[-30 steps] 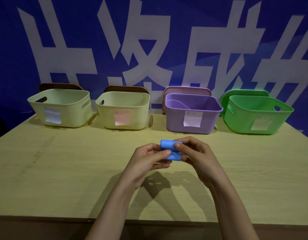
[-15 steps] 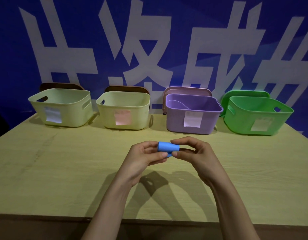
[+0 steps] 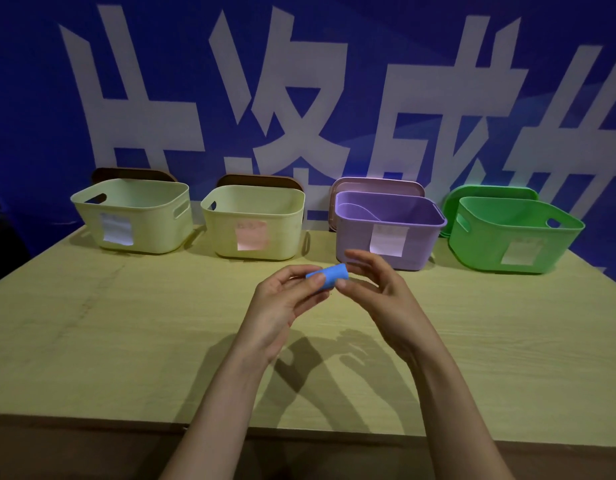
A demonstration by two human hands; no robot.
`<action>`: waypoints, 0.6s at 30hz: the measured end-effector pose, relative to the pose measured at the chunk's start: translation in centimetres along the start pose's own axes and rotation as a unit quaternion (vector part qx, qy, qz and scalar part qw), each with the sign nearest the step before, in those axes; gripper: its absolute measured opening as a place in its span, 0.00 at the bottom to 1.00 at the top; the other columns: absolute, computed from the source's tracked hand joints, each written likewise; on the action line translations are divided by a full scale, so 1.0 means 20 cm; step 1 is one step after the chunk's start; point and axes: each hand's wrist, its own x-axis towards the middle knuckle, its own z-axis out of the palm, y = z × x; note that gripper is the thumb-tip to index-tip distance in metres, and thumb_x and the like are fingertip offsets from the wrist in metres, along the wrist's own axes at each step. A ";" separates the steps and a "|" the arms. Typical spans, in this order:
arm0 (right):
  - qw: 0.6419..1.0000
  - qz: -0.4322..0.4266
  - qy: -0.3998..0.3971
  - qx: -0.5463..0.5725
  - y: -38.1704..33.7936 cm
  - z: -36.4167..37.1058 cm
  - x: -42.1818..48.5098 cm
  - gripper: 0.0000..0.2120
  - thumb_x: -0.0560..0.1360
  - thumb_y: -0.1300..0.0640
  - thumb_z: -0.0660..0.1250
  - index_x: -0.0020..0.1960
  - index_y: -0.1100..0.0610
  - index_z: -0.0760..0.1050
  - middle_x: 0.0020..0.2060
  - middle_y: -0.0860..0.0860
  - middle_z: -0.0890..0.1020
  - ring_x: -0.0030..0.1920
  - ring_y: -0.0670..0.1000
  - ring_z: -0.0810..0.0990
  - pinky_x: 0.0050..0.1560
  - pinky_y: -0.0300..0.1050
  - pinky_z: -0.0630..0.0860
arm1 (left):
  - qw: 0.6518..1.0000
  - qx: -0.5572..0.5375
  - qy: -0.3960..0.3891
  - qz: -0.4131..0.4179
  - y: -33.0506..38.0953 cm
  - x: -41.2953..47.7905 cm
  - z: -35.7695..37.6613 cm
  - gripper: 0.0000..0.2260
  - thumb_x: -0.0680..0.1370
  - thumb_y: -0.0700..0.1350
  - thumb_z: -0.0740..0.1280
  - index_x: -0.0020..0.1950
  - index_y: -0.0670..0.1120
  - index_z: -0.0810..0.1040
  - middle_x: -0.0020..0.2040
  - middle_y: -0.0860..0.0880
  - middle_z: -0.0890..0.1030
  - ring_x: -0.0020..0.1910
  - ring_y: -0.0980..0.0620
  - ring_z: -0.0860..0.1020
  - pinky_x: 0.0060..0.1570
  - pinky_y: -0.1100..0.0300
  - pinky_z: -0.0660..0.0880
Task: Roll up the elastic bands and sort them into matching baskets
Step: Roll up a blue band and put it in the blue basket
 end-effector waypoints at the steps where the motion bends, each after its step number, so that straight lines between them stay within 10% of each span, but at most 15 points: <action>1: 1.000 0.009 0.012 0.006 0.01 0.02 0.00 0.16 0.72 0.64 0.71 0.58 0.57 0.76 0.48 0.51 0.82 0.47 0.43 0.82 0.53 0.39 0.76 | 1.000 -0.010 -0.003 0.002 0.00 0.00 0.00 0.09 0.70 0.36 0.70 0.50 0.38 0.78 0.47 0.39 0.84 0.46 0.48 0.83 0.51 0.60 0.79; 13: 0.997 -0.019 0.076 0.001 0.10 0.19 0.02 0.15 0.71 0.66 0.72 0.56 0.57 0.76 0.40 0.50 0.80 0.39 0.43 0.81 0.41 0.30 0.74 | 0.987 0.159 -0.015 0.005 0.01 0.01 -0.16 0.06 0.74 0.36 0.70 0.49 0.41 0.77 0.47 0.40 0.83 0.44 0.49 0.81 0.47 0.63 0.79; 18: 0.996 0.012 0.091 0.011 0.12 0.22 0.23 0.14 0.69 0.64 0.75 0.49 0.56 0.73 0.40 0.53 0.80 0.42 0.52 0.80 0.54 0.52 0.77 | 0.982 0.180 0.037 0.034 0.03 0.17 -0.18 0.06 0.74 0.37 0.70 0.49 0.42 0.79 0.45 0.43 0.82 0.40 0.55 0.80 0.44 0.65 0.77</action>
